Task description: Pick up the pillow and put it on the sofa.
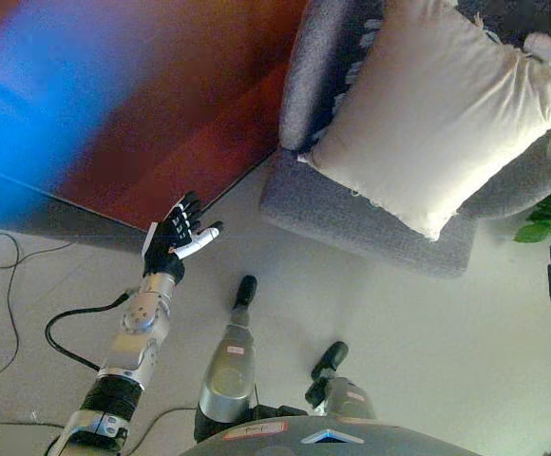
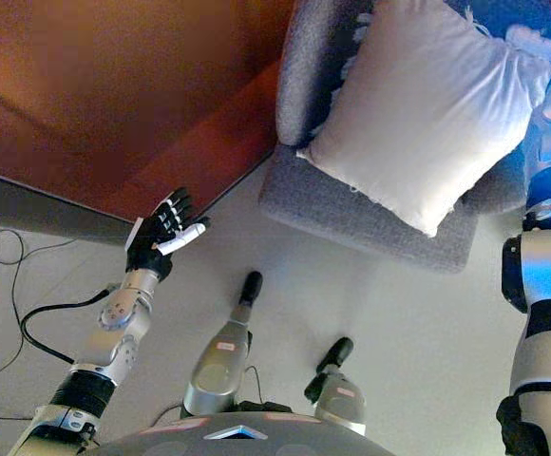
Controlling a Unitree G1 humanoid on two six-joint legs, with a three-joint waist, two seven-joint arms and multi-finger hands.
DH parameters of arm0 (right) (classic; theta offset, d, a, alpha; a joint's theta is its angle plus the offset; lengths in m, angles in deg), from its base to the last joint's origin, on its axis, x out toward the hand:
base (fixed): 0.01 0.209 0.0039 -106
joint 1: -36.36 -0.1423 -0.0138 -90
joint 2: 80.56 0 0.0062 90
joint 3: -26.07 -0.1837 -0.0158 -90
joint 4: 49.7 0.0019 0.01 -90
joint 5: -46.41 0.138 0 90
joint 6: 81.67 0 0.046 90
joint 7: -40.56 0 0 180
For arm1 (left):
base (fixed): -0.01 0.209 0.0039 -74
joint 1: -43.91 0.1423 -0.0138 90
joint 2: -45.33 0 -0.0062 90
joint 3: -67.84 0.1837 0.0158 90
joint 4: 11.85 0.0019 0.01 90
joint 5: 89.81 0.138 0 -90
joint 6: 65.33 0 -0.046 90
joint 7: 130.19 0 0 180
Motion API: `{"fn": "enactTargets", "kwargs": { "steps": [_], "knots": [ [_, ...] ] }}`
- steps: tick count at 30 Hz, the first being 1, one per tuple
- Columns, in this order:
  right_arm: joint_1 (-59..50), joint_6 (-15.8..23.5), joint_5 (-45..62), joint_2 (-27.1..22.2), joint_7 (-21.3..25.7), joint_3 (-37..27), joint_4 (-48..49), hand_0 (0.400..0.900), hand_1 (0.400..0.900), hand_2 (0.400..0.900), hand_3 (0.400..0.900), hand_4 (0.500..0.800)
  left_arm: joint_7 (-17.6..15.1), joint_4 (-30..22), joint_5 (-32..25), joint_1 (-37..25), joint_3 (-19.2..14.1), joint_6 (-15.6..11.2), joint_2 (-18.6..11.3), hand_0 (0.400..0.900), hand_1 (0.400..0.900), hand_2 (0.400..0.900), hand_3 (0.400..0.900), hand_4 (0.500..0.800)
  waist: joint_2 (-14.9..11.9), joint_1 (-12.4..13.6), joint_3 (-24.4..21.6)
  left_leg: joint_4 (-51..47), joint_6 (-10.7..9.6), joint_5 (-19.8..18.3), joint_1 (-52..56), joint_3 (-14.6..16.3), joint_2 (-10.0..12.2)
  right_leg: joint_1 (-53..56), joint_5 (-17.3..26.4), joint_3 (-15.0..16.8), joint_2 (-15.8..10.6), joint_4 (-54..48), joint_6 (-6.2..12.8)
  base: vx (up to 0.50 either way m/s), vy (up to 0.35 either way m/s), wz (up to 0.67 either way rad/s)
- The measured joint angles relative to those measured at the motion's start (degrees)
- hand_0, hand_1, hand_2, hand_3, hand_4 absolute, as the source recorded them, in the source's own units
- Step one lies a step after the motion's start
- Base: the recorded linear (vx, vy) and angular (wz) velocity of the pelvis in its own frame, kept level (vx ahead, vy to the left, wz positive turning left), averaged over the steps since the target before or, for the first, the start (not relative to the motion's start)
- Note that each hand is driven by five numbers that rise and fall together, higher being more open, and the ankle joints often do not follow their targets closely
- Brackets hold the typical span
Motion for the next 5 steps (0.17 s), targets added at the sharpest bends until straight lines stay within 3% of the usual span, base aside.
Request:
{"fn": "enactTargets", "kwargs": {
  "steps": [2,3,5],
  "knots": [
    [4.74,1.56,-0.24,2.49,0.86,-2.30,10.16,0.900,0.900,0.900,0.900,0.800,-0.85,0.02,0.10,0.23,-0.05,0.29,0.15,0.900,0.900,0.900,0.900,0.800,-0.26,-1.28,0.07,-0.08,-0.01,-0.06,1.19,0.38,0.19,0.77,-0.03,0.33,-0.09,0.01,0.01,0.03,0.085,-0.49],
    [10.08,3.28,-0.34,5.52,1.21,-5.76,18.94,0.900,0.900,0.900,0.900,0.800,-1.21,0.00,0.17,0.38,-0.14,0.47,0.30,0.900,0.900,0.900,0.900,0.800,-0.46,-1.80,0.06,-0.10,-0.01,-0.24,2.04,0.77,0.23,1.36,-0.06,1.14,-0.16,0.03,0.04,0.04,0.085,-0.49],
    [19.35,6.46,-1.99,10.56,0.53,-6.63,30.16,0.900,0.900,0.900,0.900,0.800,-1.25,0.19,0.25,0.48,-0.19,1.13,0.65,0.900,0.900,0.900,0.900,0.800,-1.04,-2.47,-0.14,-0.10,0.19,-0.72,3.87,2.26,0.20,2.15,-0.08,3.11,-0.62,0.05,0.08,0.03,0.068,-0.43]
  ]
}}
